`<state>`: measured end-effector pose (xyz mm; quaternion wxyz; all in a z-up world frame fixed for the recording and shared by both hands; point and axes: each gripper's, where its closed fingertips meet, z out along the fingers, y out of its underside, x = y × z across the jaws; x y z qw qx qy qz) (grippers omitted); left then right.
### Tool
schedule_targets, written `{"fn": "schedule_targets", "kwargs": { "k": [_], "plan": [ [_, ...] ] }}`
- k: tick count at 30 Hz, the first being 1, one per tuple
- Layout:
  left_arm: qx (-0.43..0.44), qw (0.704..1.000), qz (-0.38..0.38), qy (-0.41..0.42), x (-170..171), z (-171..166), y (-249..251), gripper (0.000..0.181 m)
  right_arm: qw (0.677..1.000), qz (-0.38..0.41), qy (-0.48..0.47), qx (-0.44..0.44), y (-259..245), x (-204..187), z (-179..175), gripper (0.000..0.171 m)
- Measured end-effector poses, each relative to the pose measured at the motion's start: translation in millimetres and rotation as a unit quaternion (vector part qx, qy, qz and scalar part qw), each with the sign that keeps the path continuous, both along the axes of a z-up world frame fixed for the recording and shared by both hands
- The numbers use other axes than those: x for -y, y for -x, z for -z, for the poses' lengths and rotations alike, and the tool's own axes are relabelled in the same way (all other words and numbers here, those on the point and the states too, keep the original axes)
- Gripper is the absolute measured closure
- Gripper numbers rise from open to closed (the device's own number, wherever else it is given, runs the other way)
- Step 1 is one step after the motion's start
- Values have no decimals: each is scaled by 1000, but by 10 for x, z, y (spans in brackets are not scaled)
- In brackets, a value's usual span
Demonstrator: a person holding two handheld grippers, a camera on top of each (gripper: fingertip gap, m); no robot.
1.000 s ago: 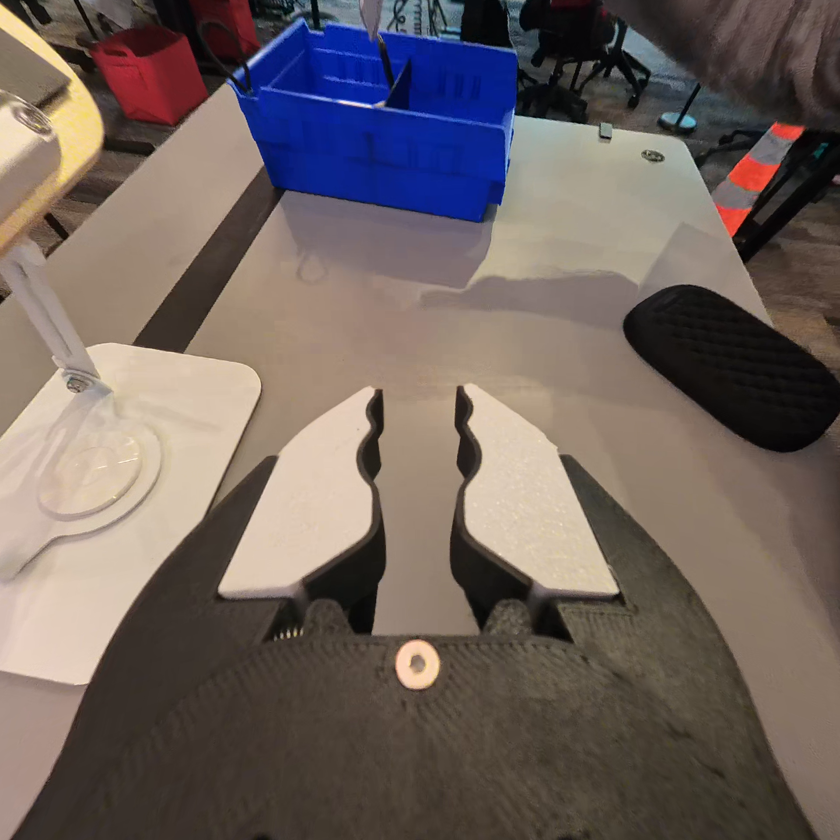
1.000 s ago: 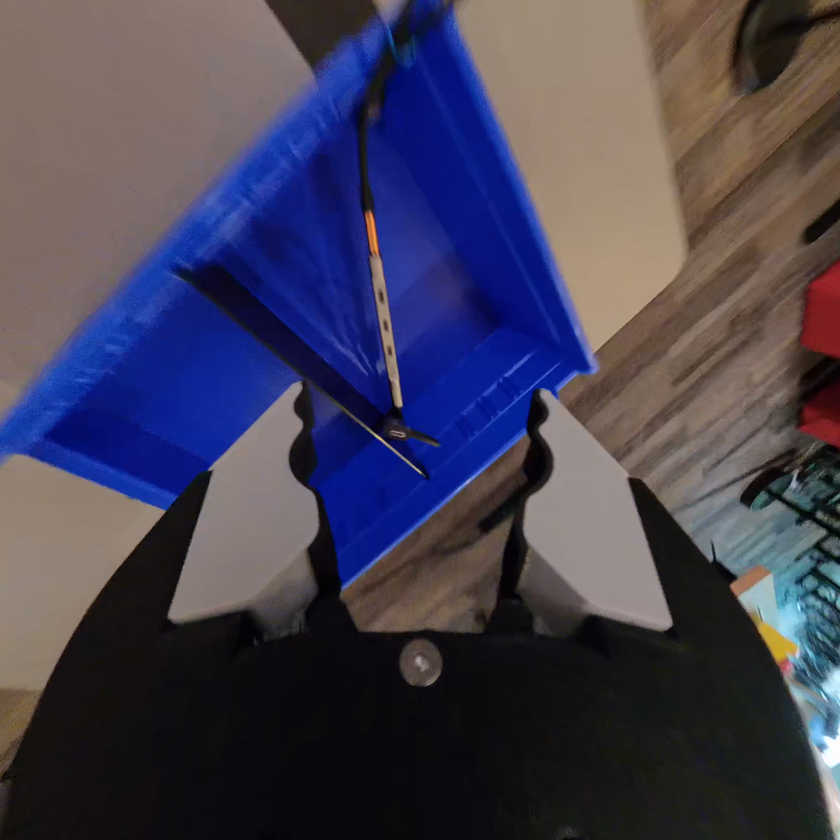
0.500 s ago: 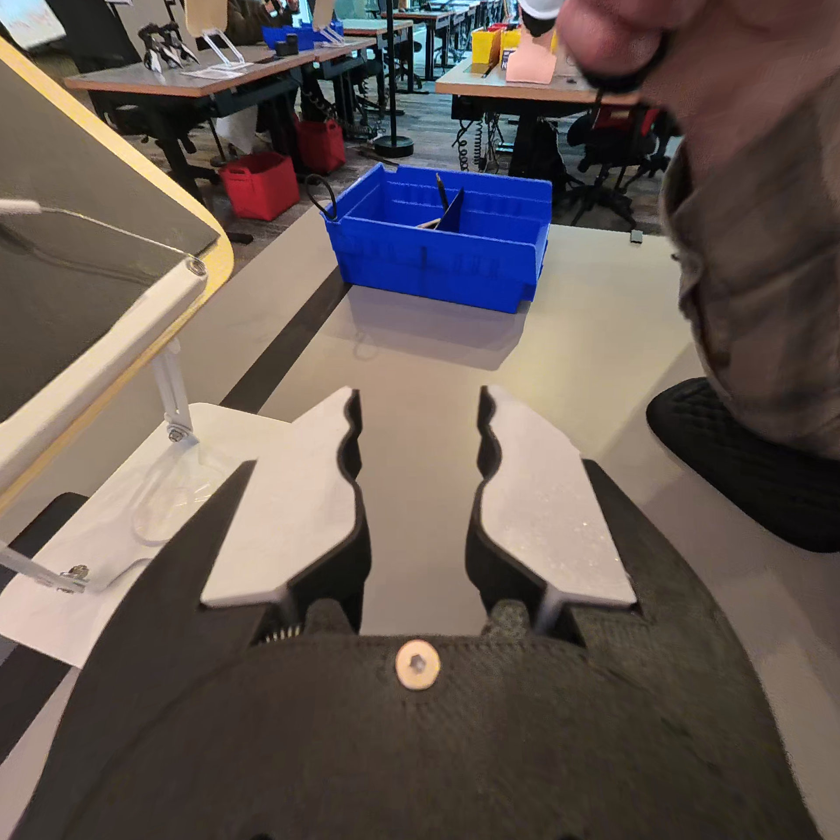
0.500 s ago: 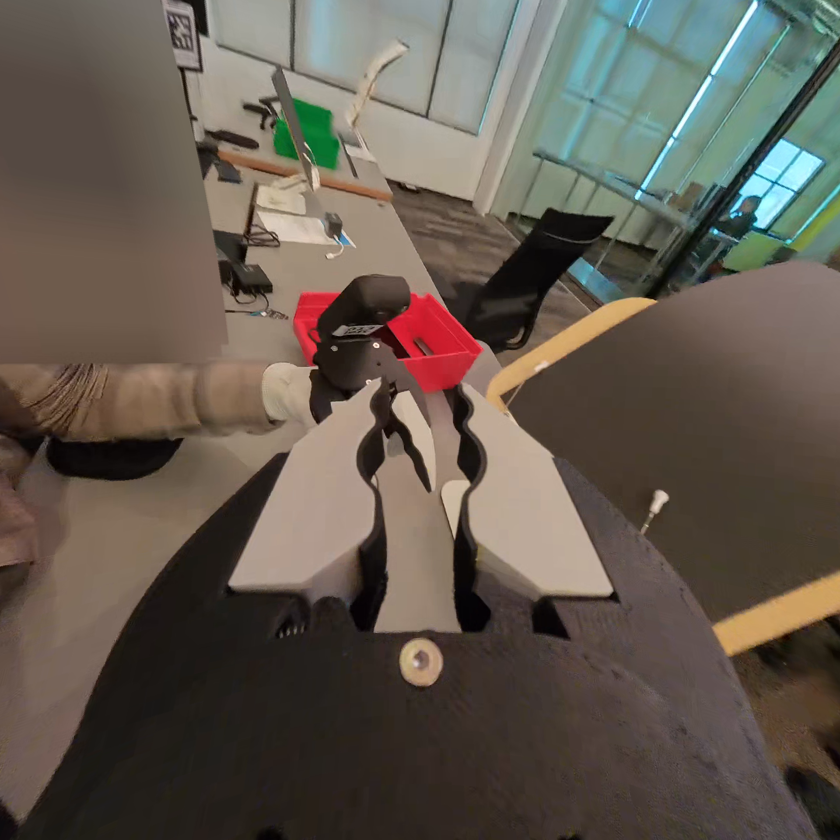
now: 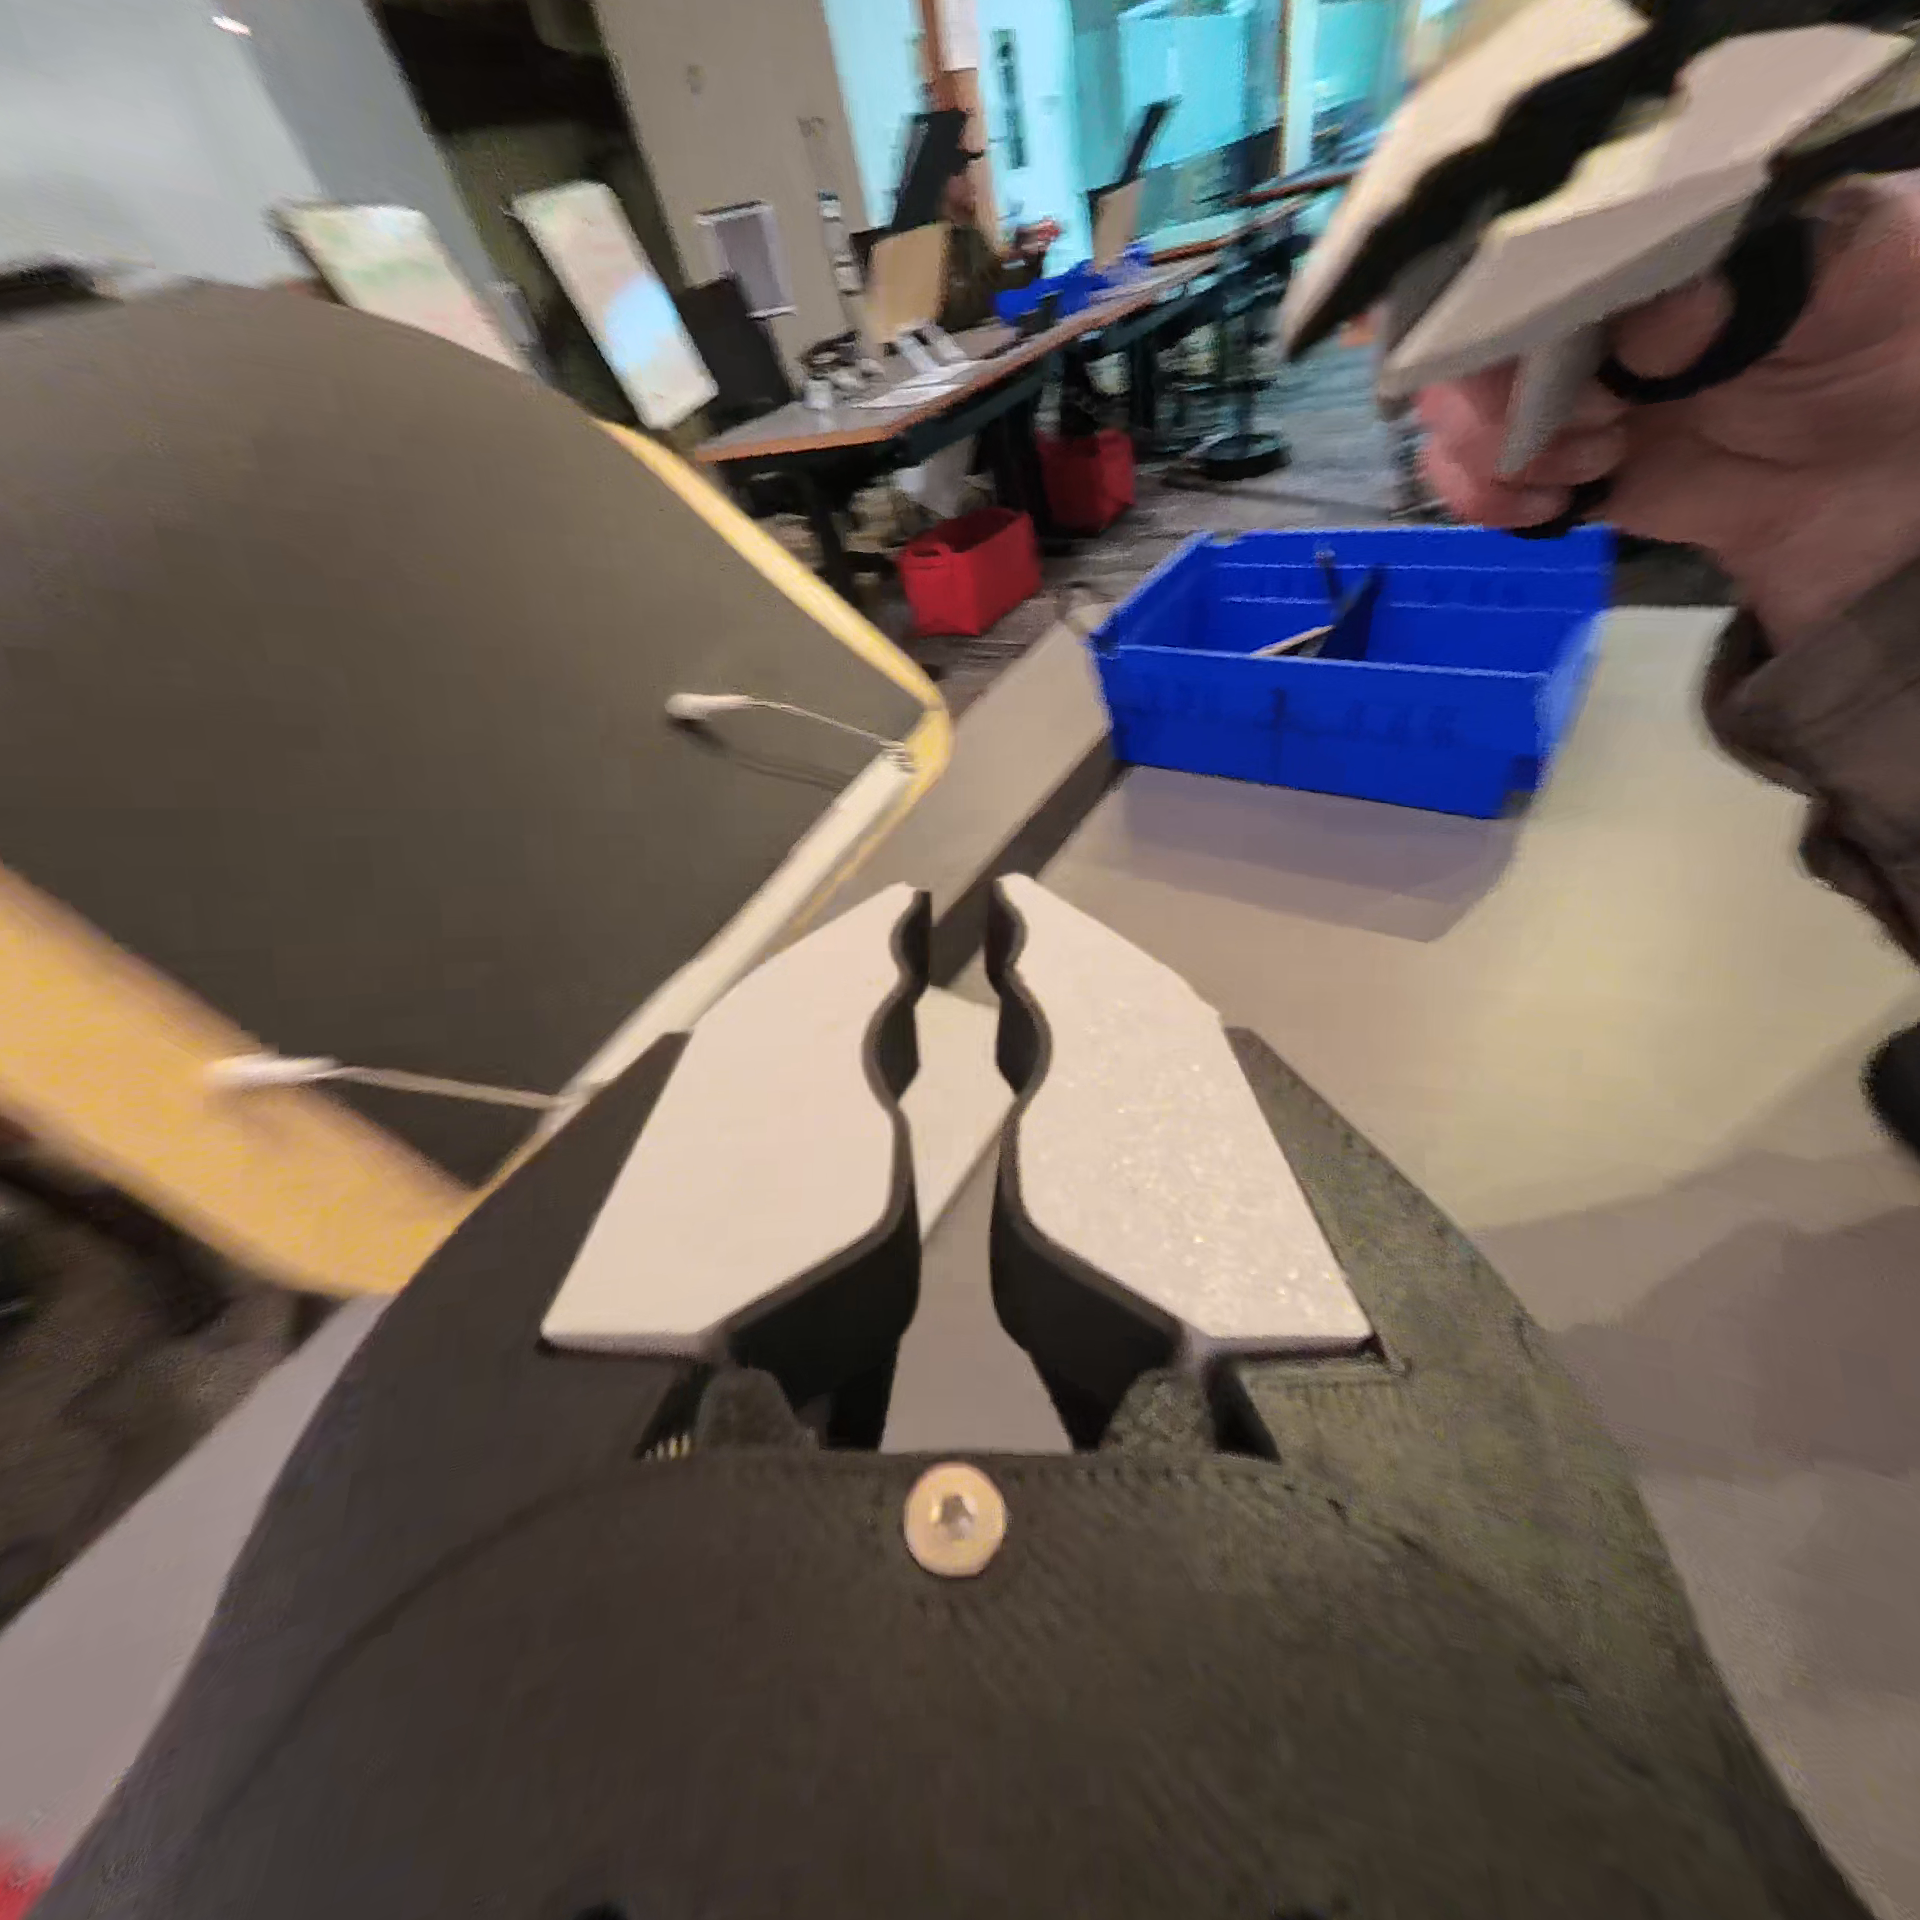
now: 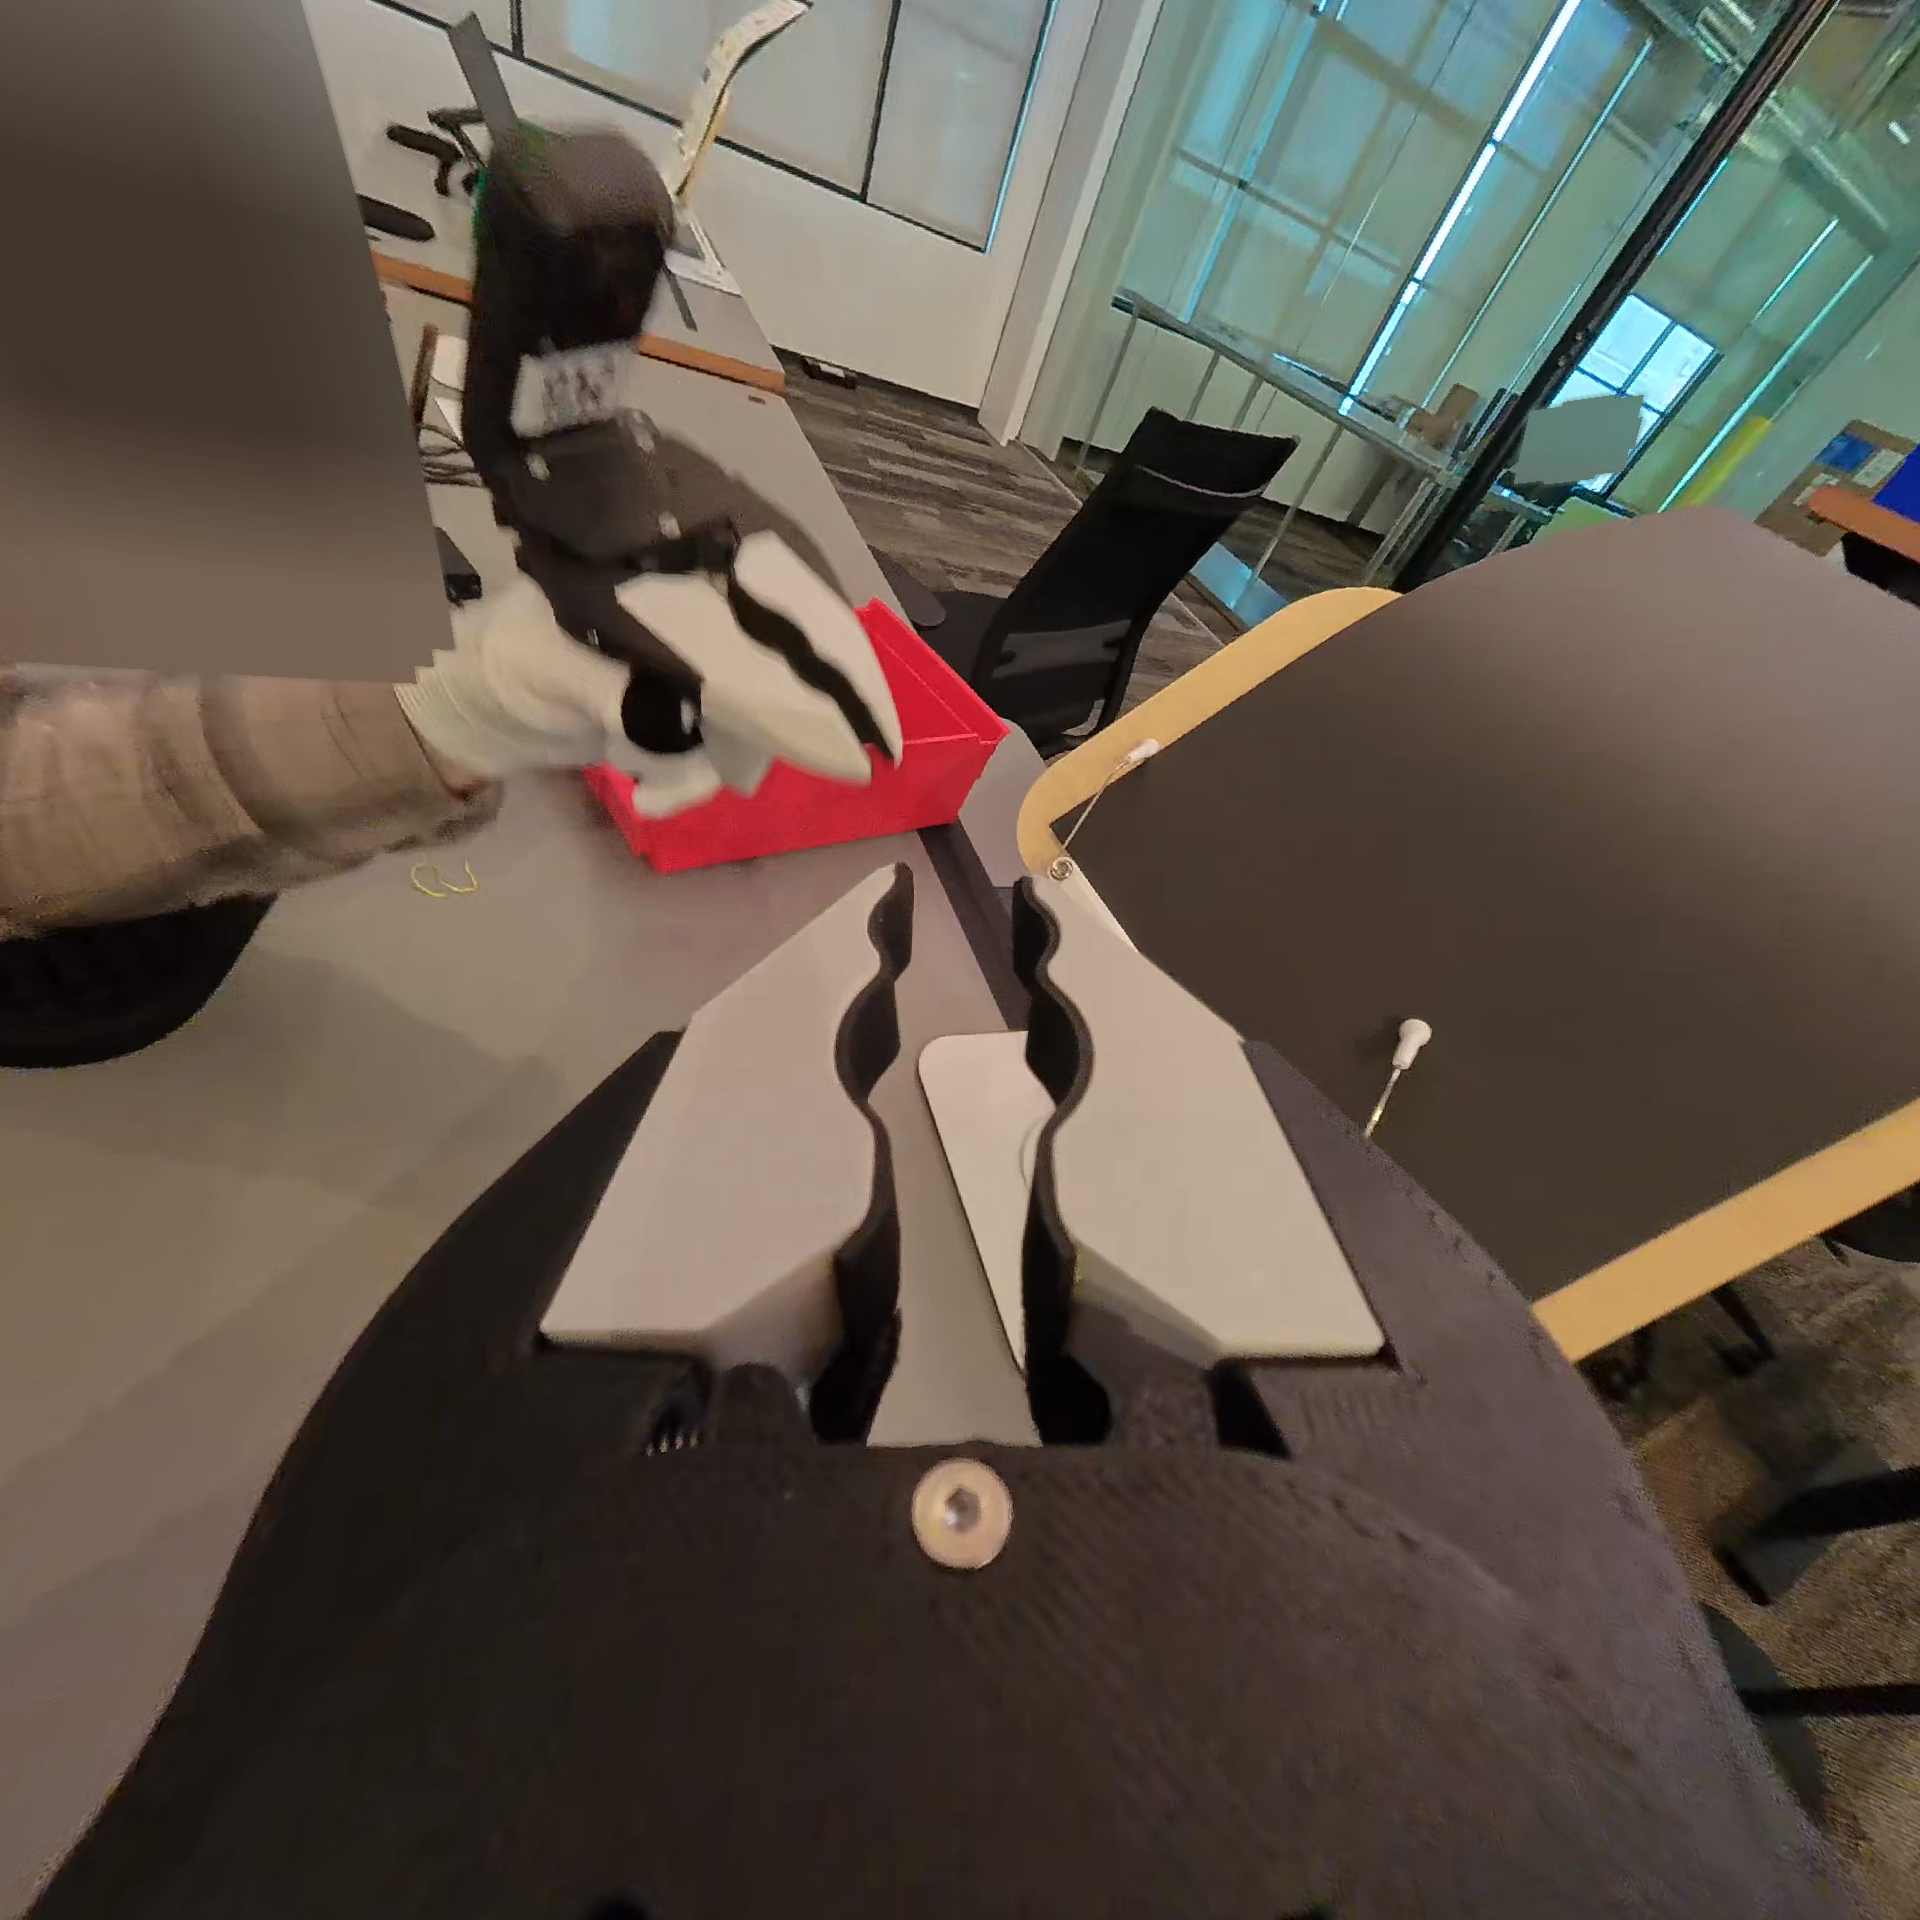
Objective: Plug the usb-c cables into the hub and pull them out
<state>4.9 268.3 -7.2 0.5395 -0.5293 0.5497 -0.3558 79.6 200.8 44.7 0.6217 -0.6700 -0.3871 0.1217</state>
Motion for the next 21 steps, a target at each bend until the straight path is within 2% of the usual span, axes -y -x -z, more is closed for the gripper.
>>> {"fn": "schedule_targets", "kwargs": {
  "k": [4, 7, 14, 21],
  "plan": [
    [-83, 987, -106, -85, -447, -282, 535, 154, 1000, 17, -2, 25, -96, 0, 49, 154],
    [-177, 961, -164, -134, -886, -312, 1013, 160, 999, 27, 8, 29, -158, -61, 123, 154],
    [-373, 902, -195, -96, -1824, 456, 1937, 166, 998, 28, 27, 57, -150, -150, 300, 152],
    [-441, 883, -145, -68, -2173, 1054, 2182, 170, 995, 29, 66, 74, -145, -328, 584, 152]
  ]
}}
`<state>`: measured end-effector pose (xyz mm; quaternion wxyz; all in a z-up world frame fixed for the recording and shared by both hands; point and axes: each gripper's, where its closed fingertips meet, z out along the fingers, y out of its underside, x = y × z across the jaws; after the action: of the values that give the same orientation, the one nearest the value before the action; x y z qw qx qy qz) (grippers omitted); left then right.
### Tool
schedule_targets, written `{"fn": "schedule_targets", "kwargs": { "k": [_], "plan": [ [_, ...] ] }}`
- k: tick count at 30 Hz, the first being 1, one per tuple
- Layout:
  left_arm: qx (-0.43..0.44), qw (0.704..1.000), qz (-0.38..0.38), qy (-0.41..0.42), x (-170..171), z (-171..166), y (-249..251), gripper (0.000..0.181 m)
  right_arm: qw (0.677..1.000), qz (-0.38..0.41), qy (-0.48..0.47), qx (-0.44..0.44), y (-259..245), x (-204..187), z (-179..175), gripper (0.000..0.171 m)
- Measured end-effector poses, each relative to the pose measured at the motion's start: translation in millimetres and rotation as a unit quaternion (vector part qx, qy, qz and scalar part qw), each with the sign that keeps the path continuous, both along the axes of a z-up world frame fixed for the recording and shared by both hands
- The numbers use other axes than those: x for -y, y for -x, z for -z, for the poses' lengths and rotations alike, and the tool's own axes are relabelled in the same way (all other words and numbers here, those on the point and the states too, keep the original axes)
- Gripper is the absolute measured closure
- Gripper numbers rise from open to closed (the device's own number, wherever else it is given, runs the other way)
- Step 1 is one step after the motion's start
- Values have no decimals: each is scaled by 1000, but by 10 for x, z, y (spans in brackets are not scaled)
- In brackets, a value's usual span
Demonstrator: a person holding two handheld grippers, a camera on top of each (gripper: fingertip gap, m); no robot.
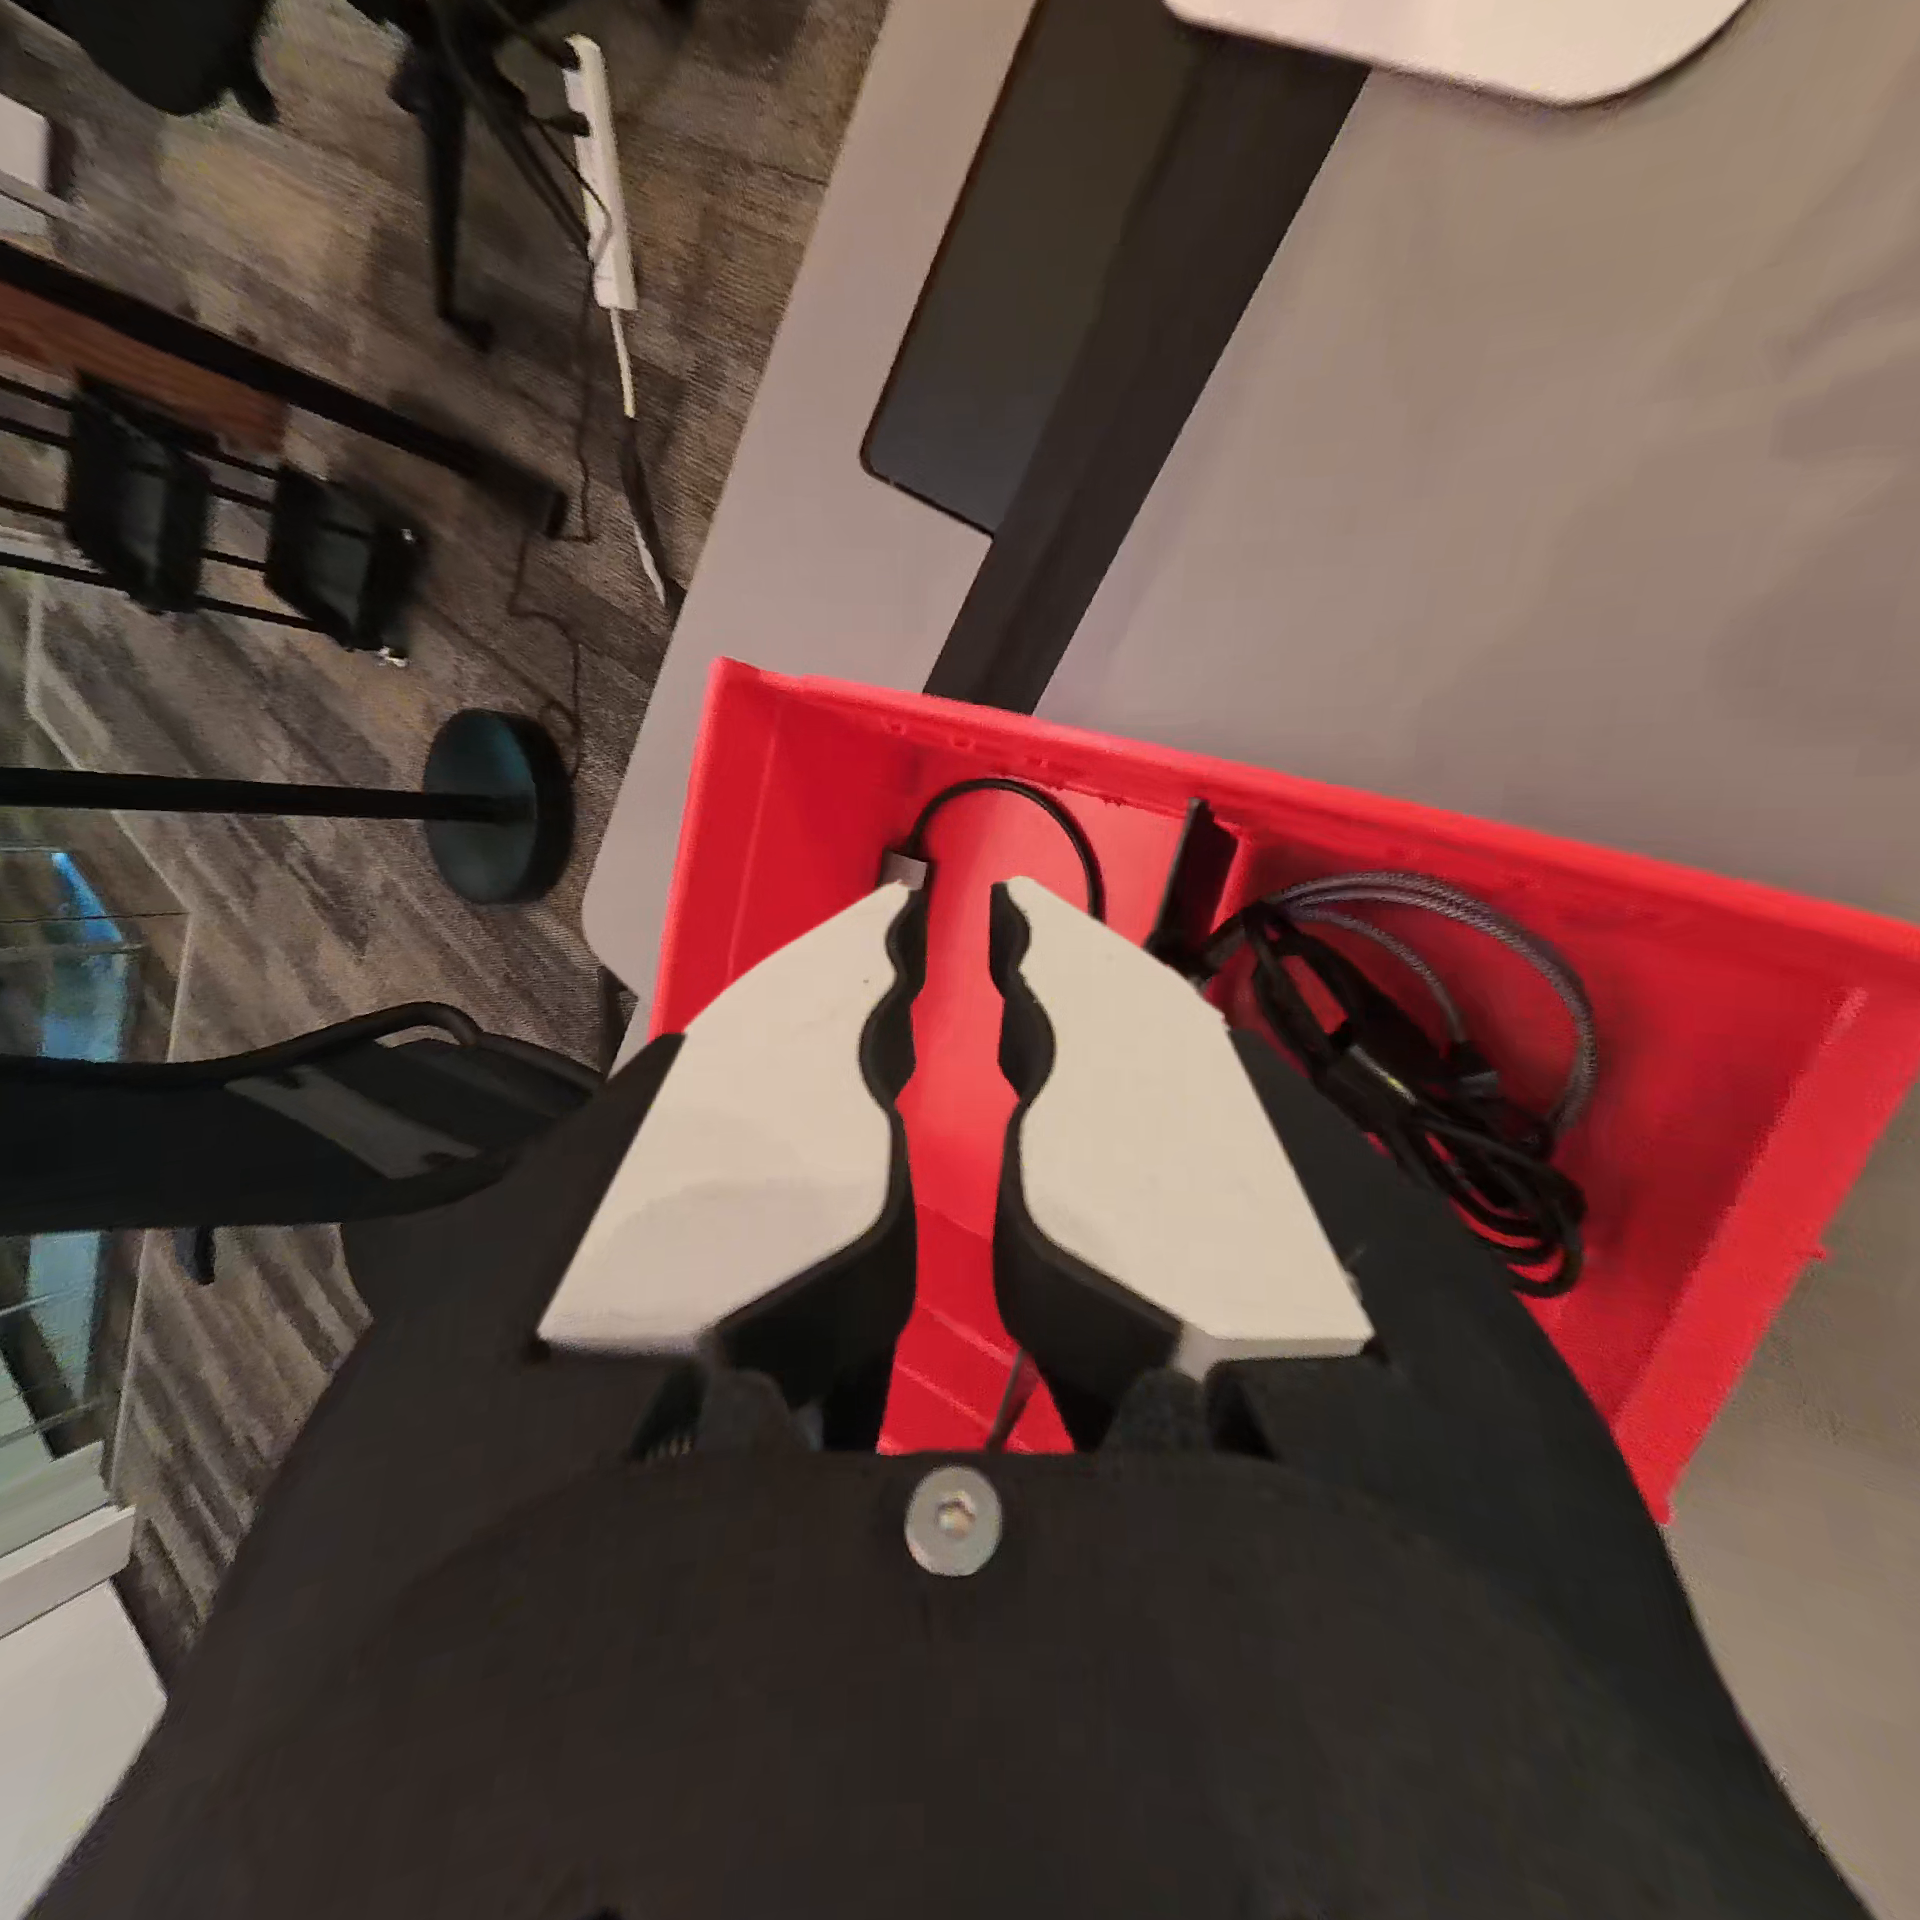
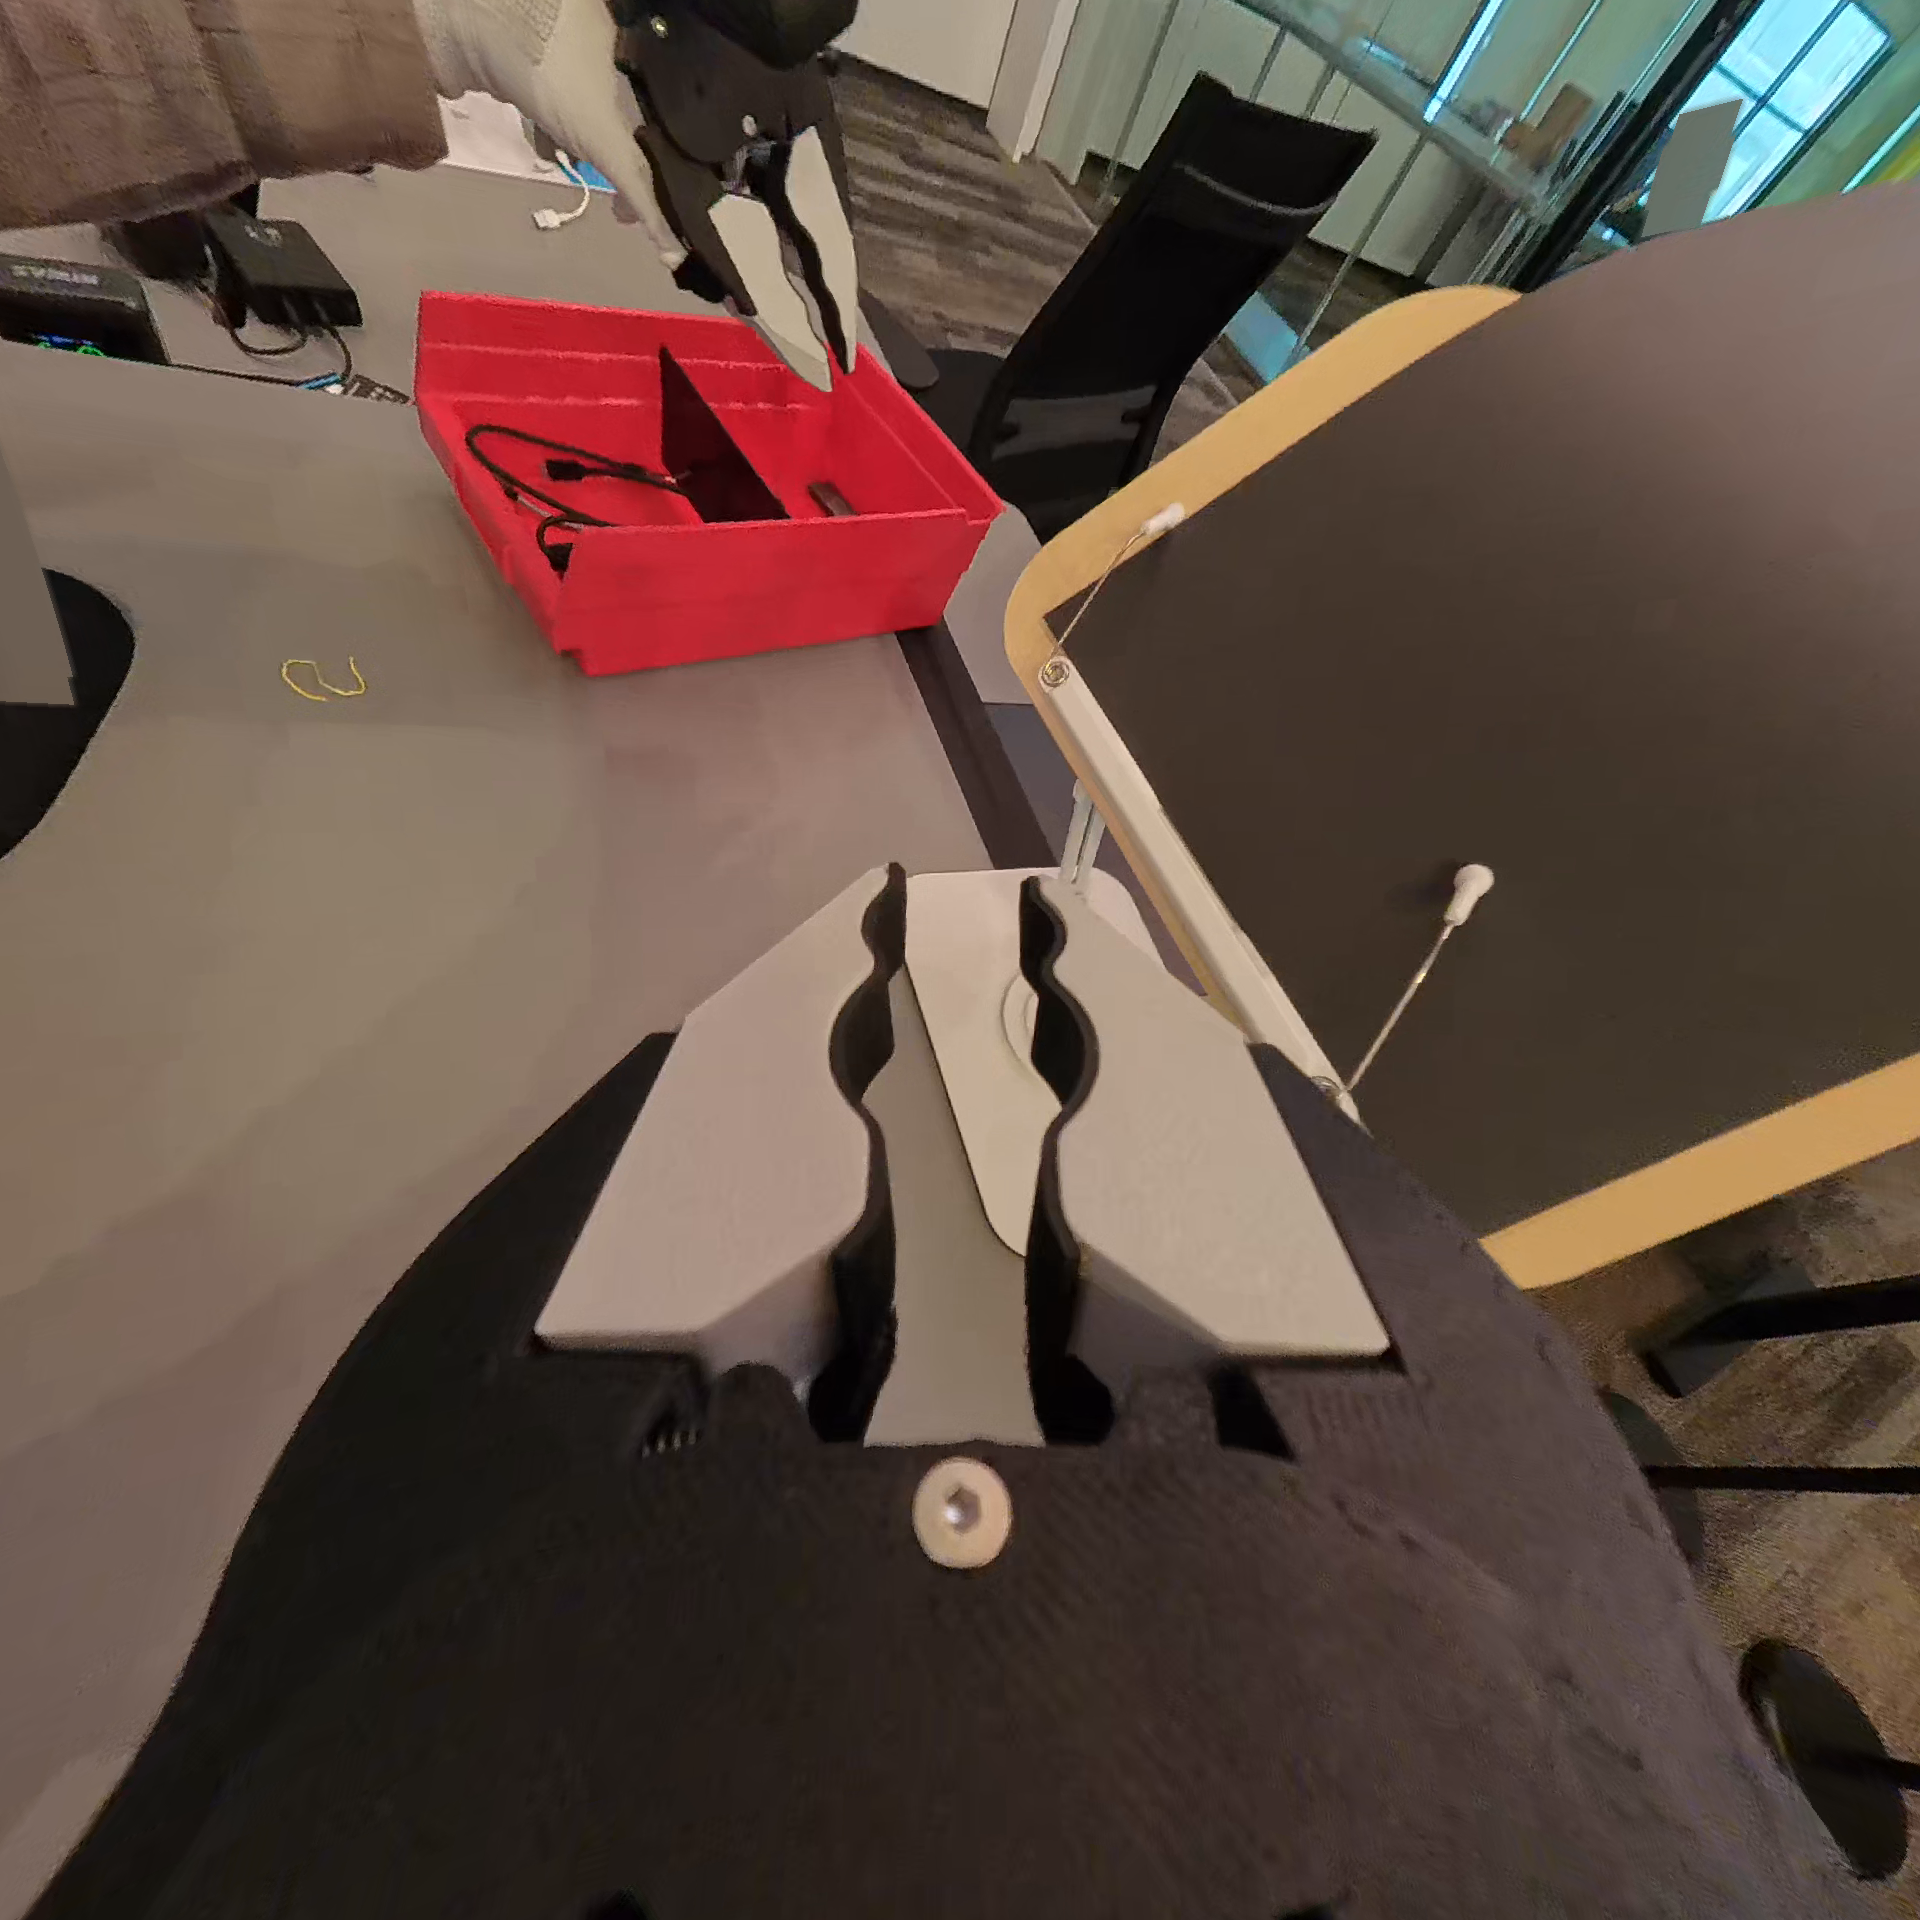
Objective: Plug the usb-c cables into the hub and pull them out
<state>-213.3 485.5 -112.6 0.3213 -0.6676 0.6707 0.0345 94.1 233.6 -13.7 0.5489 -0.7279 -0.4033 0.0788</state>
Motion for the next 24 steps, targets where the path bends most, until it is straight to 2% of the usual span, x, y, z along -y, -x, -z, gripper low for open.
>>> {"fn": "schedule_targets", "kwargs": {
  "k": [7, 10, 15, 19, 24],
  "plan": [
    [-72, 995, 29, 56, -482, 682, -6, 176, 999, -11, 28, 13, 91, -119, 226, 151],
    [-116, 990, 46, 64, -611, 952, -30, 173, 999, -15, 36, 10, 100, -145, 281, 151],
    [-155, 984, 26, 85, -793, 1339, -2, 154, 999, -14, 47, 2, 50, -183, 357, 151],
    [-143, 984, 19, 106, -805, 1495, -57, 153, 998, -16, 53, -4, 32, -191, 388, 150],
    [-122, 981, 10, 148, -850, 1507, -121, 151, 998, -25, 58, -10, 55, -181, 406, 149]
  ]
}}
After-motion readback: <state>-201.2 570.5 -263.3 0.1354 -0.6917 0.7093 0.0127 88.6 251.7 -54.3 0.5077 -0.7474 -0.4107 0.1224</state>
